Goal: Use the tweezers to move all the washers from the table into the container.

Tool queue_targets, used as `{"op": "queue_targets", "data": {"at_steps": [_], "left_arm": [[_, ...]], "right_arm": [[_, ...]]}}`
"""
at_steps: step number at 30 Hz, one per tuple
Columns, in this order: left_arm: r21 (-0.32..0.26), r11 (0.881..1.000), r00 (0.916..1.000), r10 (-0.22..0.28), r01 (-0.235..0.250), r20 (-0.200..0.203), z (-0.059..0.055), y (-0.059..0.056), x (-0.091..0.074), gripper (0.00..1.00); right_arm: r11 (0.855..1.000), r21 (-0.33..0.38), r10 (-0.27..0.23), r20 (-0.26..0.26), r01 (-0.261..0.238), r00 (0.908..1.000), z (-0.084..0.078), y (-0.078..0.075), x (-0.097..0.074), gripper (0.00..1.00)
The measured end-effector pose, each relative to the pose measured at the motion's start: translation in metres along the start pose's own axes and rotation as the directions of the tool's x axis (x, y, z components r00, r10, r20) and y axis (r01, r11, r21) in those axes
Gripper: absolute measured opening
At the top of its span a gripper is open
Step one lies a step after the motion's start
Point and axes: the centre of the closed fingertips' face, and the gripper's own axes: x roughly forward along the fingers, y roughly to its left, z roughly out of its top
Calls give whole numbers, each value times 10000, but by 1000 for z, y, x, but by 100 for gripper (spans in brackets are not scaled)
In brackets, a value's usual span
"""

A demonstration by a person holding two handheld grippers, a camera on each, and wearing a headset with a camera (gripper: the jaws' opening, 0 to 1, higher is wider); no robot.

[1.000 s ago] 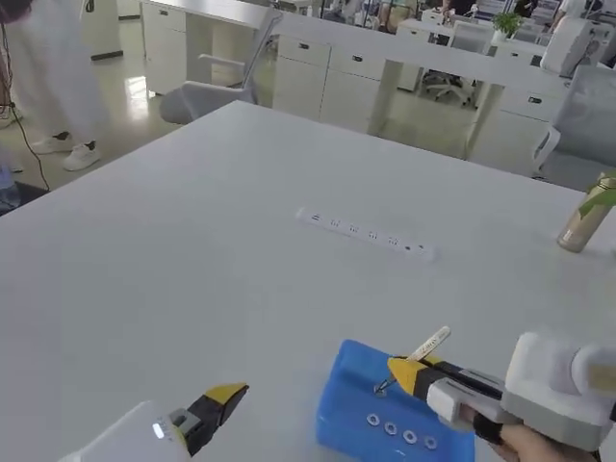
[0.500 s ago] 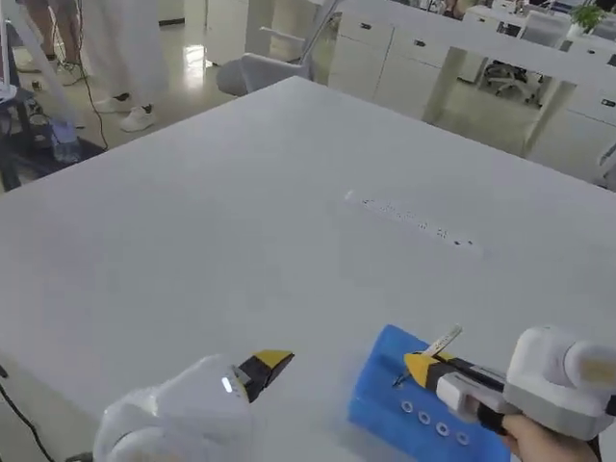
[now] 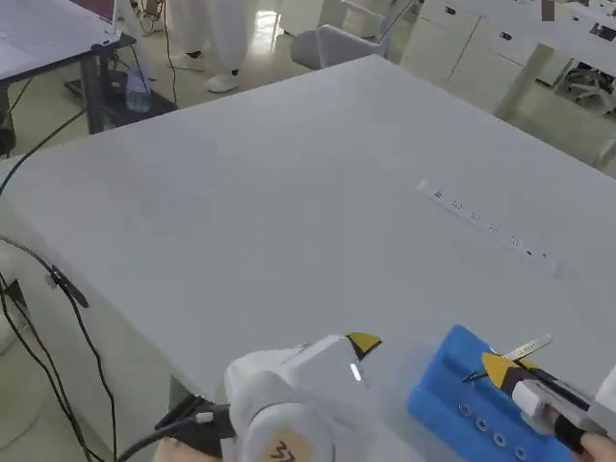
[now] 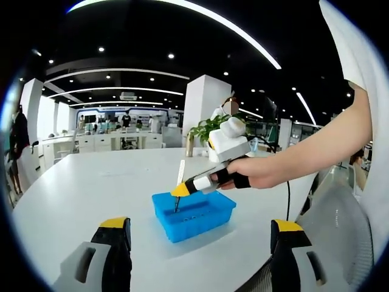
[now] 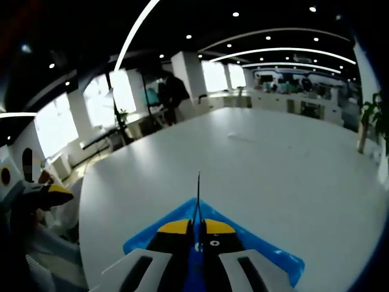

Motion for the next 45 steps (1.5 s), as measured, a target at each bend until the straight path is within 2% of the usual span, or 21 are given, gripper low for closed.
{"op": "queue_targets", "data": {"at_steps": [6,9,19,23,32,34,38,40,45], "left_arm": [[130,9999,10000,-88,88,-24,0,-2,0,97],[217,9997,9999,-77,79,-117,-2,-3,0,96],[117,9999,10000,-72,72,-17,0,-2,0,96],[70,9999,9998,-111,113,-184,-3,-3,0,95],[-88,9998,9998,-151,149,-128,-2,-4,0,95],[-92,9999,9995,-135,133,-295,-5,-3,1,95],[-105,9999,9995,-137,134,-294,-5,-3,1,94],[-160,9998,9994,-77,72,-323,-6,-2,1,94],[-282,9996,9997,7,-14,-244,-5,1,0,93]], "right_arm": [[9996,-263,-86,-255,79,9996,-7,5,4,3],[9994,-345,-97,-402,83,9991,-11,2,5,3],[9993,-385,-16,-436,0,9990,-16,5,6,3],[9992,-391,64,-335,-77,9994,-15,5,9,3],[9986,-390,349,-56,-351,9994,-13,5,12,4],[9989,-277,374,69,-372,9993,-12,2,12,4],[9988,230,423,668,-440,9969,-2,-1,7,4],[9990,211,367,824,-385,9959,3,1,3,4],[9989,430,147,1381,-208,9903,17,-4,-9,4]]}}
